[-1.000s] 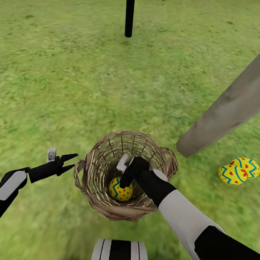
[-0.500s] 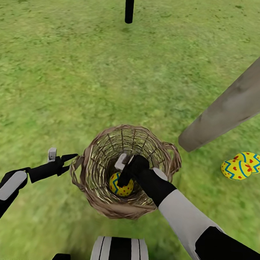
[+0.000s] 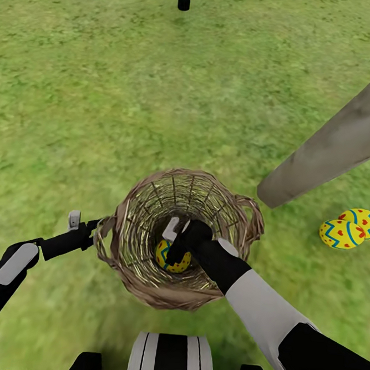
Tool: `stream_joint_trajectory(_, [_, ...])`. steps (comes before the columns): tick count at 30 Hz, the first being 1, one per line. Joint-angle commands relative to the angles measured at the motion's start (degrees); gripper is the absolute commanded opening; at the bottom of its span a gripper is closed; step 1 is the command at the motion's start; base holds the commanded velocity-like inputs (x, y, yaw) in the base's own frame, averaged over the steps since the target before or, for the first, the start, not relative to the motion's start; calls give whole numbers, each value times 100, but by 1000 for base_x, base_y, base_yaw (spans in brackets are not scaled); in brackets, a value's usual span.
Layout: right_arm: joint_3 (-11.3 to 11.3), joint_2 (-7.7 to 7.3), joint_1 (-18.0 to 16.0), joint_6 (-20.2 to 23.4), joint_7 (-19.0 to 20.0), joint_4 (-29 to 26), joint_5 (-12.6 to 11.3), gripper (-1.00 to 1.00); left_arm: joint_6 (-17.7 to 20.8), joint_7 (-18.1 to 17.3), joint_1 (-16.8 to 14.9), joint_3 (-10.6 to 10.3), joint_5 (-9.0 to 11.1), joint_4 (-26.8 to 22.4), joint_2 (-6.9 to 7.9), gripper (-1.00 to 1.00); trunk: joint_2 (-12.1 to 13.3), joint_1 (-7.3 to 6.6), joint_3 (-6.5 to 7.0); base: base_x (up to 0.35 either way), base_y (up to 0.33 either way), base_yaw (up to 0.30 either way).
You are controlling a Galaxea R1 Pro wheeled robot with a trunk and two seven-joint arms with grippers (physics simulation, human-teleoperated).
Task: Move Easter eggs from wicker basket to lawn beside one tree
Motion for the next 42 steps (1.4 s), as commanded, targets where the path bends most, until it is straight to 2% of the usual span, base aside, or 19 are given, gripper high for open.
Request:
stream_joint_trajectory(1, [3,1,-1,14,52,10,60,100,18,-10,-3,-12,23,3,5,100,-3,1,-26,0,0,0])
stream_joint_trajectory(6, [0,1,9,22,52,13,68,100,18,-10,-1,-12,23,3,5,100,-10,14,-137,0,0,0])
stream_joint_trajectory(8, [11,-63,-7,28,58,-35,25,100,5,-26,65,39,24,39,24,100,-9,13,-135,0,0,0])
stream_joint_trajectory(13, [21,-93,-8,1,69,-63,-77,100,9,-11,138,48,31,38,45,100,-9,13,-135,0,0,0])
stream_joint_trajectory(20, [20,-101,-8,-5,70,-312,-104,100,10,-10,143,49,32,38,58,100,-19,31,-290,0,0,0])
stream_joint_trajectory(21, [20,-104,-8,-7,70,-354,-108,-100,10,-10,143,49,32,38,58,100,-20,34,-313,0,0,0])
stream_joint_trajectory(24, [20,-115,-8,-8,71,-437,-138,-100,10,-10,142,49,32,46,62,100,-20,34,-313,0,0,0])
stream_joint_trajectory(25, [20,-118,-8,-8,73,259,39,-100,10,-10,142,49,32,46,65,100,-20,34,-313,0,0,0])
stream_joint_trajectory(27, [20,-121,-8,-8,74,259,36,-100,10,-10,141,49,32,47,65,100,-20,34,-313,0,0,0])
stream_joint_trajectory(34, [20,-129,-8,-8,74,259,41,-100,18,-10,138,58,32,38,78,100,-10,16,-158,0,0,0])
stream_joint_trajectory(35, [20,-129,-8,-8,76,259,42,-100,18,-10,139,80,31,38,116,100,-9,13,-135,0,0,0])
stream_joint_trajectory(37, [20,-135,-8,-8,77,259,42,-100,27,-10,137,293,32,40,405,100,-6,8,-91,0,0,0])
stream_joint_trajectory(38, [20,-134,-8,-8,73,259,42,-100,40,-10,138,462,36,48,547,100,-5,5,-69,0,0,0])
stream_joint_trajectory(40, [20,-130,-8,-8,72,259,42,-100,165,-10,147,761,21,54,670,100,-2,0,-25,0,0,0])
stream_joint_trajectory(42, [20,-130,-8,-10,70,259,42,-100,299,-10,152,923,4,48,706,100,0,-5,20,0,0,0])
